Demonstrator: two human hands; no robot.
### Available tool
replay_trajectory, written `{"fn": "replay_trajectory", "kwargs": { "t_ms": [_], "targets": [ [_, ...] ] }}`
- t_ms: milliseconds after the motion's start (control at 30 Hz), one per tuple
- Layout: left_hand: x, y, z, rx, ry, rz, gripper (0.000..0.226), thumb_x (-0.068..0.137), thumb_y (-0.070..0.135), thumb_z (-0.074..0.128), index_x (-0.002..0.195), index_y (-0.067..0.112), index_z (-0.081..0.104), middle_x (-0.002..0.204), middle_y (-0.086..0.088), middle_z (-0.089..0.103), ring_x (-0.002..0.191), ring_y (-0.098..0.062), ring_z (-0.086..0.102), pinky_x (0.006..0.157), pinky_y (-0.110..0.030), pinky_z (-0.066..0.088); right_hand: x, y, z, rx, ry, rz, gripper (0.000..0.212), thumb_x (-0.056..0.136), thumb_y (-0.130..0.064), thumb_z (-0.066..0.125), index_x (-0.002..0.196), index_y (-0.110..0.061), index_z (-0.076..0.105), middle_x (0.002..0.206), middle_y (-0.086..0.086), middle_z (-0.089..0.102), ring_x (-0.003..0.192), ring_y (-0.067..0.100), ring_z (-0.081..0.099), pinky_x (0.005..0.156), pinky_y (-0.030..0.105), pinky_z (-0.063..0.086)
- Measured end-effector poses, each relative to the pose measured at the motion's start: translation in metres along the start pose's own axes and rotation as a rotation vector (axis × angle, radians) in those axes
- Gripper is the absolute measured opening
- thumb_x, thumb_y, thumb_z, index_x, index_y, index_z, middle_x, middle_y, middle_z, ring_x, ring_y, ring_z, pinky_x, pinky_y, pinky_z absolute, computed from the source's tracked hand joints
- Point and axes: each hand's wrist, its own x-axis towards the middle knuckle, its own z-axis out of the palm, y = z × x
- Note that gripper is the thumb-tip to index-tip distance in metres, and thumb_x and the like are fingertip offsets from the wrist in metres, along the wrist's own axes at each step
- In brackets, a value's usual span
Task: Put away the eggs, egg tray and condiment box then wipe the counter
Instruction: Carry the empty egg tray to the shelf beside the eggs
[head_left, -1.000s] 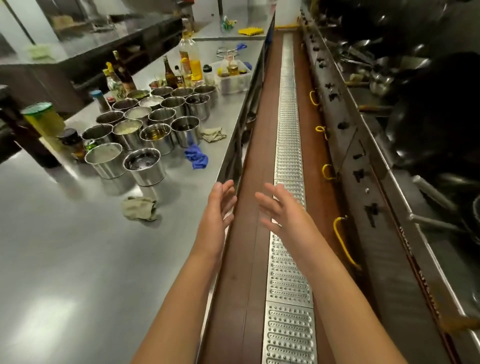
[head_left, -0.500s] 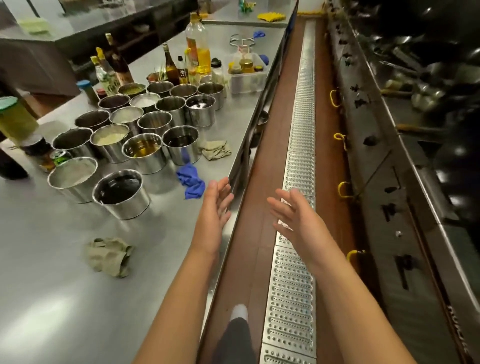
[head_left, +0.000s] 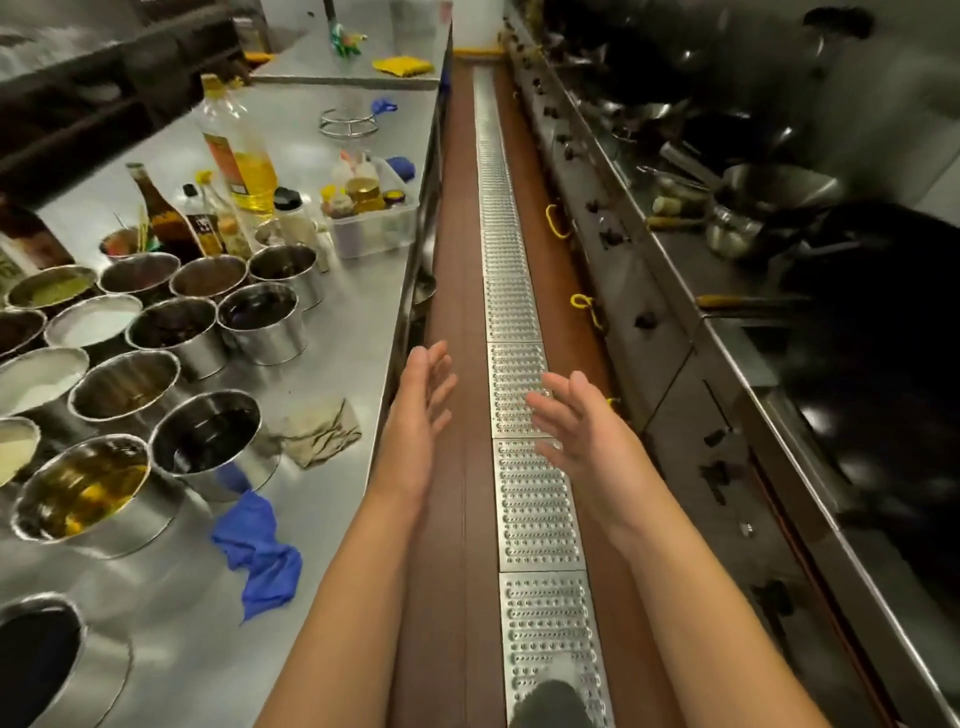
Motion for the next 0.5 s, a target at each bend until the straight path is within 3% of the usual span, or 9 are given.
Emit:
{"fn": "replay_trajectory", "kwargs": {
  "t_ms": [100,167,233,300,500],
  "targets": [
    [0.049,-0.004,0.014,0.031,0.024,0.004,0.072,0.087,0.076,0.035,0.143,0.033,0.048,0.146,0.011,0.051,0.127,0.0,0.052,0.111,-0.033,0.036,0.057,-0.008,-0.011,0.012,-0.026,0.0,0.055,0.086,-0.065,0.051,0.131,-0.033,0.057,0.121,-0.012,0.07,0.116,0.0,0.061,0.094,0.026,0.048],
    [0.085,-0.001,0.027,0.043,0.042,-0.006,0.067,0.09,0.07,0.032,0.142,0.031,0.048,0.146,0.01,0.051,0.128,-0.002,0.051,0.114,-0.035,0.034,0.1,-0.019,-0.019,0.037,-0.042,0.002,0.044,0.094,-0.06,0.047,0.127,-0.033,0.058,0.121,-0.01,0.07,0.116,0.002,0.061,0.095,0.027,0.048],
    [0.122,0.008,0.043,0.038,0.061,0.007,0.061,0.093,0.064,0.031,0.14,0.031,0.05,0.145,0.009,0.052,0.126,0.0,0.052,0.107,-0.028,0.038,0.143,-0.04,-0.027,0.055,-0.073,-0.012,0.042,0.098,-0.055,0.041,0.128,-0.031,0.058,0.122,-0.008,0.069,0.116,0.004,0.061,0.092,0.026,0.049],
    [0.159,0.023,0.059,0.041,0.087,0.045,0.072,0.084,0.068,0.035,0.142,0.029,0.051,0.144,0.01,0.053,0.125,0.001,0.052,0.102,-0.023,0.039,0.187,-0.067,-0.034,0.081,-0.106,-0.037,0.044,0.099,-0.054,0.039,0.132,-0.029,0.057,0.124,-0.006,0.068,0.118,0.005,0.06,0.093,0.026,0.049],
    [0.25,0.039,0.086,0.034,0.206,0.119,0.08,0.078,0.072,0.032,0.144,0.03,0.05,0.145,0.009,0.054,0.129,-0.002,0.052,0.114,-0.035,0.034,0.295,-0.112,-0.037,0.105,-0.232,-0.057,0.04,0.099,-0.054,0.037,0.127,-0.032,0.056,0.131,-0.003,0.065,0.118,0.004,0.059,0.106,0.035,0.043]
  ]
}}
